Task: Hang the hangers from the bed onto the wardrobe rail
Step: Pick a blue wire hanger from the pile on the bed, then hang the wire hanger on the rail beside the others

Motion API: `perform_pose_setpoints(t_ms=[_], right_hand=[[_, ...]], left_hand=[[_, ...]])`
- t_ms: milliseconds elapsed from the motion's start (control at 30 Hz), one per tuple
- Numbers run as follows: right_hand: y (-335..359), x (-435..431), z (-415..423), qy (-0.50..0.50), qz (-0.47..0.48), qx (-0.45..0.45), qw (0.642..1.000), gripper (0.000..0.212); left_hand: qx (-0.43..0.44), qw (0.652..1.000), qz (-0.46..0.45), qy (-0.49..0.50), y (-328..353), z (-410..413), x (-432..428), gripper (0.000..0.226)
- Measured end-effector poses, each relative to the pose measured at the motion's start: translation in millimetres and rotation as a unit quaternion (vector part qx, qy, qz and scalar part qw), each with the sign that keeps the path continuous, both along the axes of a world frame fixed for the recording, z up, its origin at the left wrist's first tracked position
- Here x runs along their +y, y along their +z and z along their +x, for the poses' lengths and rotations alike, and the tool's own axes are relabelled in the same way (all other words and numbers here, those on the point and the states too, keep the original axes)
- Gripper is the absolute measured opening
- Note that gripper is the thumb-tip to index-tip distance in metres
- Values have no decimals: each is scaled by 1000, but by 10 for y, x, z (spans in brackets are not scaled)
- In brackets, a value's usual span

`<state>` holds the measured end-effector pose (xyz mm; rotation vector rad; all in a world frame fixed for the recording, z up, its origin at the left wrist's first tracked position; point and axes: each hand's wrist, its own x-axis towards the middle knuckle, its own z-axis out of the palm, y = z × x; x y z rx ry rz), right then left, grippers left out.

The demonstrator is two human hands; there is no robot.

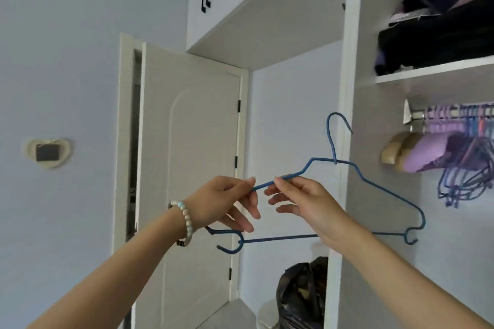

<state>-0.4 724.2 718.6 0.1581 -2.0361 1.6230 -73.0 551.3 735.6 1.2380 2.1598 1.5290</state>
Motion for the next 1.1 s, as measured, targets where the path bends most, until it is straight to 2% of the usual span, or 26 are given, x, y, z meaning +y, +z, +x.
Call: perform_pose_setpoints(t_ms=[333, 533, 700, 733, 867, 1033, 1100], right_hand=[[222, 1640, 891, -86, -50, 68, 993, 17], [358, 2455, 1202, -130, -95, 79, 984, 15], [452, 3005, 1296, -173, -137, 110, 969, 6], [460, 3108, 1287, -189, -144, 119, 964, 8], [495, 3482, 1227, -240, -149, 122, 952, 41], [560, 3901, 1172, -315, -95, 107, 938, 29], [588, 4037, 1131, -324, -87, 108, 936, 30]], left_hand=[[-65, 991, 46, -112, 286, 579, 1809, 40], [-74, 985, 89, -130, 344, 956, 2796, 35], [-87, 980, 141, -111, 374, 1192, 3611, 32], [-95, 978, 154, -108, 375, 1235, 3770, 31], [-133, 968, 188, -103, 362, 1354, 4328, 41], [-125, 966, 209, -83, 319, 1315, 4827, 44], [-114, 963, 225, -93, 306, 1244, 4963, 43]])
